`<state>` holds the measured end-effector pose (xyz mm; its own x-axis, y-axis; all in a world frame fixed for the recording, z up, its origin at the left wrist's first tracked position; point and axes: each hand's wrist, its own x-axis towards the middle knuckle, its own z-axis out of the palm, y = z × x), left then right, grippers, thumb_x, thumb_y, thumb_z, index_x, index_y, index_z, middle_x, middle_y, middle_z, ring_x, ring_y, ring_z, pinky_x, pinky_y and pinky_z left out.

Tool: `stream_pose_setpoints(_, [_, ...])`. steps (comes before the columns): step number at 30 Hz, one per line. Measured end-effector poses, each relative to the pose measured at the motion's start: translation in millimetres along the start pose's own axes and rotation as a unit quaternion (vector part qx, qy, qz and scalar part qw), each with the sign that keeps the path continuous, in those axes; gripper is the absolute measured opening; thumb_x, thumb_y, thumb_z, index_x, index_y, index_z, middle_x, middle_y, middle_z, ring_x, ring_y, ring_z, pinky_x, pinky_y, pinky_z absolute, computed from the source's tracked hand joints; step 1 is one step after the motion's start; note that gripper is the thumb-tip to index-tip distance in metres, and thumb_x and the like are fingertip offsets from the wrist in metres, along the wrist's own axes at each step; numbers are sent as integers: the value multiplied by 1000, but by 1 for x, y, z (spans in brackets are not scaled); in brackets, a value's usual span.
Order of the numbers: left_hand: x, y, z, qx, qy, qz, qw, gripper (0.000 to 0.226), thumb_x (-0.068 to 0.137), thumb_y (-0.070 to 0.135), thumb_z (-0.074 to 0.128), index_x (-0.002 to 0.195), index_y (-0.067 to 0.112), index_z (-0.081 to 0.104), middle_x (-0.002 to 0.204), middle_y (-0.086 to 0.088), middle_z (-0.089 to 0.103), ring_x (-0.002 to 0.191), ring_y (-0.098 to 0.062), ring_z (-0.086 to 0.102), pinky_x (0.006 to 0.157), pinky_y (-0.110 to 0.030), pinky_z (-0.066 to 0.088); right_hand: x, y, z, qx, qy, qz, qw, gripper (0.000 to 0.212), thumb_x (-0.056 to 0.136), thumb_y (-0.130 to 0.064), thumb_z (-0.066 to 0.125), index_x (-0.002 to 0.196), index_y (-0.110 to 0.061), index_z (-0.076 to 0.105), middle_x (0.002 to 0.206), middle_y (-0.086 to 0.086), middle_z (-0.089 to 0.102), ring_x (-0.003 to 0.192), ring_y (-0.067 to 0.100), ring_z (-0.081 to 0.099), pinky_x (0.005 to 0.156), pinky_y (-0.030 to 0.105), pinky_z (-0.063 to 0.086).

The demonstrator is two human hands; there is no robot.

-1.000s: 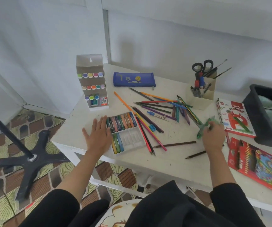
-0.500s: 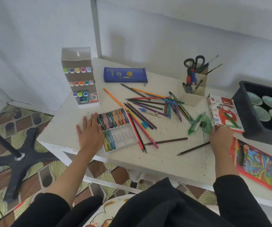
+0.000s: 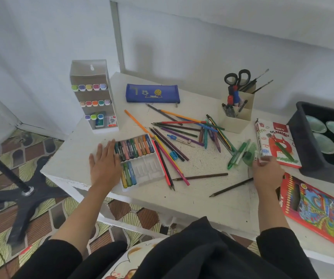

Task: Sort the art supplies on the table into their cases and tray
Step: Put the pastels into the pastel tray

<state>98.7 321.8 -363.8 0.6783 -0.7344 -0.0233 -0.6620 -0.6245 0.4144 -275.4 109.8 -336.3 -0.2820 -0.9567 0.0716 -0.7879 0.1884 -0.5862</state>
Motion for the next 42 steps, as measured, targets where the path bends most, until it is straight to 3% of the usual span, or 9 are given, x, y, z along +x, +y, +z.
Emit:
stream_pose_setpoints(9, [0,5,2,-9,-8,-33,999,51,103,25,20,153,27,8,160,3,10,148,-16,-2,117,-45,-4,-1,-17,14,159,-62,-23,985,24,88,-9,64,110,-5,56,91,15,67,75,20,58,71,33,49])
stream_pose_setpoints(13, [-1,9,6,-20,-1,-56,998,50,103,25,19,152,30,9,160,5,11,147,-14,-1,117,-45,-6,3,-17,15,162,-86,-42,982,19,90,-10,61,108,-4,57,88,12,67,74,17,58,63,26,41])
stream_pose_setpoints(19, [-2,5,4,-24,18,-52,998,49,104,25,20,152,29,14,159,4,18,147,-14,4,117,-43,-3,13,-18,11,142,-58,-89,984,14,89,-11,61,103,-8,62,92,11,66,78,23,62,70,33,50])
stream_pose_setpoints(24, [-3,4,5,-38,39,-48,997,48,104,25,23,152,28,20,157,1,23,147,-14,8,117,-41,-1,9,-31,4,210,-51,-162,963,18,87,-11,64,105,-8,67,92,4,67,77,16,58,67,23,46])
stream_pose_setpoints(26, [-4,5,4,-46,46,-50,997,48,104,23,25,151,27,22,157,-2,24,147,-15,9,117,-40,0,1,-41,3,239,-63,-186,951,17,86,-14,66,103,-12,68,90,1,68,72,21,60,67,28,51])
stream_pose_setpoints(30, [-3,2,1,-46,39,-56,997,50,103,19,27,152,24,21,157,-7,24,146,-18,12,117,-39,3,-26,-68,4,349,-146,-172,910,16,86,-10,66,101,-11,68,87,6,70,67,20,64,62,24,55])
stream_pose_setpoints(34, [-1,3,-1,-10,22,-51,998,51,103,21,24,153,22,12,158,-4,20,146,-18,11,117,-42,5,-75,-100,15,421,-330,-168,828,8,87,-5,63,94,-8,65,77,10,70,61,18,66,56,24,51])
stream_pose_setpoints(38, [0,1,0,-1,17,-49,999,50,103,23,21,152,26,14,158,2,19,147,-15,8,116,-41,4,-125,-127,40,361,-445,-273,773,11,86,-4,63,97,-6,66,88,8,72,80,17,71,74,27,57])
stream_pose_setpoints(42, [1,-2,1,-24,25,-55,998,48,103,23,21,151,28,21,157,3,24,146,-14,12,116,-39,5,-158,-141,64,271,-453,-452,719,16,84,0,65,98,-7,68,100,5,67,85,8,64,84,21,53])
